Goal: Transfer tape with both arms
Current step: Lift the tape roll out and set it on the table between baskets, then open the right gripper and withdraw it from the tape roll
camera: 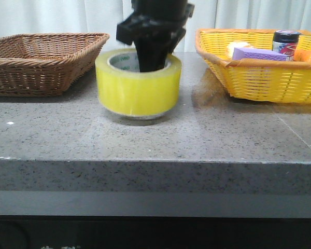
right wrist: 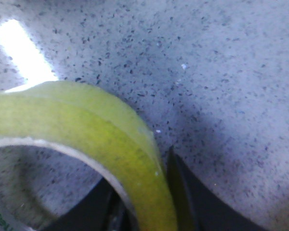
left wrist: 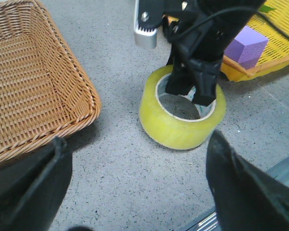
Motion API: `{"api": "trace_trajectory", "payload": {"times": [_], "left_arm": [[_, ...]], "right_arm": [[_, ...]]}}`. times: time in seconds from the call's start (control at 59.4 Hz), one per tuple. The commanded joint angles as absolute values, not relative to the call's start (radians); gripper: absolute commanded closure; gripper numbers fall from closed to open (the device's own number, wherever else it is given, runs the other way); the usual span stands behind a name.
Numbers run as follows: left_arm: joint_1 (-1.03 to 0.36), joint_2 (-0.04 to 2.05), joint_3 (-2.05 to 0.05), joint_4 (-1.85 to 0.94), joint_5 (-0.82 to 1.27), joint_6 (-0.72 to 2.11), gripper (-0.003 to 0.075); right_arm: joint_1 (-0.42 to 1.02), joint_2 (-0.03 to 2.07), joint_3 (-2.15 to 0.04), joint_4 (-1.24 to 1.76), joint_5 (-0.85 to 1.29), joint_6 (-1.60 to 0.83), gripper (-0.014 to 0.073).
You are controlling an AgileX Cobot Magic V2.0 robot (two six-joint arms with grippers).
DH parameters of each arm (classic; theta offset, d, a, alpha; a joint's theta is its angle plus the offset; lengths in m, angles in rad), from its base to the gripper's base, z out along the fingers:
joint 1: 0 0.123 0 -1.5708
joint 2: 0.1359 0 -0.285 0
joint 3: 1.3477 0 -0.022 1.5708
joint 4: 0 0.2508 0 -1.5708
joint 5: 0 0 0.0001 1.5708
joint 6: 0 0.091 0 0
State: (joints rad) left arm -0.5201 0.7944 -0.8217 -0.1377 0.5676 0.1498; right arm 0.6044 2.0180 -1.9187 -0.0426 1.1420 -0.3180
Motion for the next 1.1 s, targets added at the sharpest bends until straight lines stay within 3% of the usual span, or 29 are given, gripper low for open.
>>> {"api": "trace_trajectory", "payload": {"times": [0.0, 0.185, 0.455, 0.826, 1.078], "left_arm": [[-0.528, 0.787, -0.856, -0.143, 0.497, 0.148, 0.0155], [-0.528, 0.787, -0.856, -0.143, 0.497, 0.148, 0.0155], [-0.528, 0.79, -0.856, -0.143, 0.497, 0.148, 0.0155], [-0.528, 0.801, -0.856, -0.143, 0.494, 0.148, 0.0155], [-0.528, 0.801, -0.856, -0.143, 0.496, 0.148, 0.0155]], "right_arm": [[0.603, 1.97, -1.954, -0.074, 1.085, -0.319, 0.0419], [0.603, 1.978, -1.954, -0.087, 1.086, -0.318, 0.0399], [0.603, 1.971, -1.954, -0.097, 1.058, -0.316, 0.0204], [0.555, 1.762, -1.924, 0.0, 1.042, -0.21, 0.0211], [0.447, 1.488, -1.652, 0.153, 0.883, -0.175, 0.0211]]}}
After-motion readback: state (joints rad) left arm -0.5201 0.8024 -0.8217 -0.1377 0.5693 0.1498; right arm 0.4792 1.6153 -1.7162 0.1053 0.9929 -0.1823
